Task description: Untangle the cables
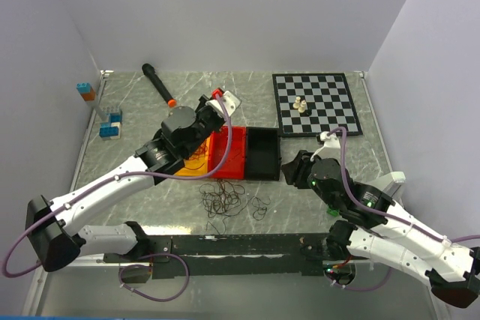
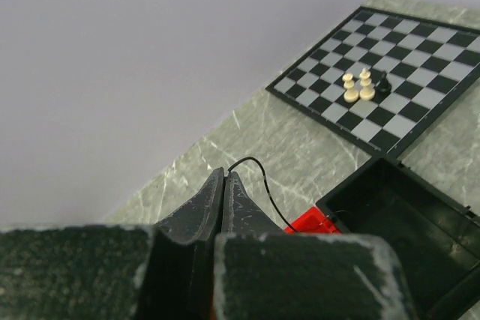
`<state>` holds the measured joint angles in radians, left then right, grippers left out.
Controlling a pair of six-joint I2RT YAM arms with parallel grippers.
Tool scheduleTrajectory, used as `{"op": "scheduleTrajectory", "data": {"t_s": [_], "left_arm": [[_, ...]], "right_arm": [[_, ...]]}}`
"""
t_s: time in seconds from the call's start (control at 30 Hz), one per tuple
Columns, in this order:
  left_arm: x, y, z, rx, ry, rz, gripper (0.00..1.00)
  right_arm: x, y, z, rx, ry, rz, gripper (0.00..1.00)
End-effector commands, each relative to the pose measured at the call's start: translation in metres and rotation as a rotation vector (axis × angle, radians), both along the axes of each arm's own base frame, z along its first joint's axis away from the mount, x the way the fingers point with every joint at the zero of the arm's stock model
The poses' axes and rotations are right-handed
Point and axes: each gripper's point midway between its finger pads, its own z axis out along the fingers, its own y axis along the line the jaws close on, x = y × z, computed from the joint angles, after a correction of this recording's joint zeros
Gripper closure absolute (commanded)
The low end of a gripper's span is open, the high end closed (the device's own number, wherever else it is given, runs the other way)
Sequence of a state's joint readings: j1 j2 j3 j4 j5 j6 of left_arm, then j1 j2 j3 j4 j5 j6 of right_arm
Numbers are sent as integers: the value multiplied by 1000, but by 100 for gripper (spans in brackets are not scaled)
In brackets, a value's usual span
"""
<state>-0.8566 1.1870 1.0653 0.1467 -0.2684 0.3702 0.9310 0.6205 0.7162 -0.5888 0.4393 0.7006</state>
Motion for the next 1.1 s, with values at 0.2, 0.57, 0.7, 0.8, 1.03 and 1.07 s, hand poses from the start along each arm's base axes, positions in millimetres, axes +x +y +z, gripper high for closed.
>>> {"op": "scheduleTrajectory", "data": {"t_s": [0.2, 0.57, 0.7, 0.8, 1.03, 1.07], "left_arm": [[41, 31, -19, 16, 101, 174, 99], [-3, -29, -77, 176, 223, -90, 99], [-6, -36, -107, 249, 287, -111, 99], [5, -26, -131, 340, 346, -25, 99], [24, -9, -158, 387, 440, 45, 97], [24, -10, -160, 384, 447, 40, 92]], "right_arm": [[3, 3, 0, 38, -10, -9, 50], [5, 7, -9, 30, 13, -4, 50], [3, 7, -11, 36, 19, -5, 50], [3, 4, -13, 33, 19, -9, 50], [4, 6, -14, 36, 22, -4, 50], [5, 7, -14, 31, 23, 1, 50]]}}
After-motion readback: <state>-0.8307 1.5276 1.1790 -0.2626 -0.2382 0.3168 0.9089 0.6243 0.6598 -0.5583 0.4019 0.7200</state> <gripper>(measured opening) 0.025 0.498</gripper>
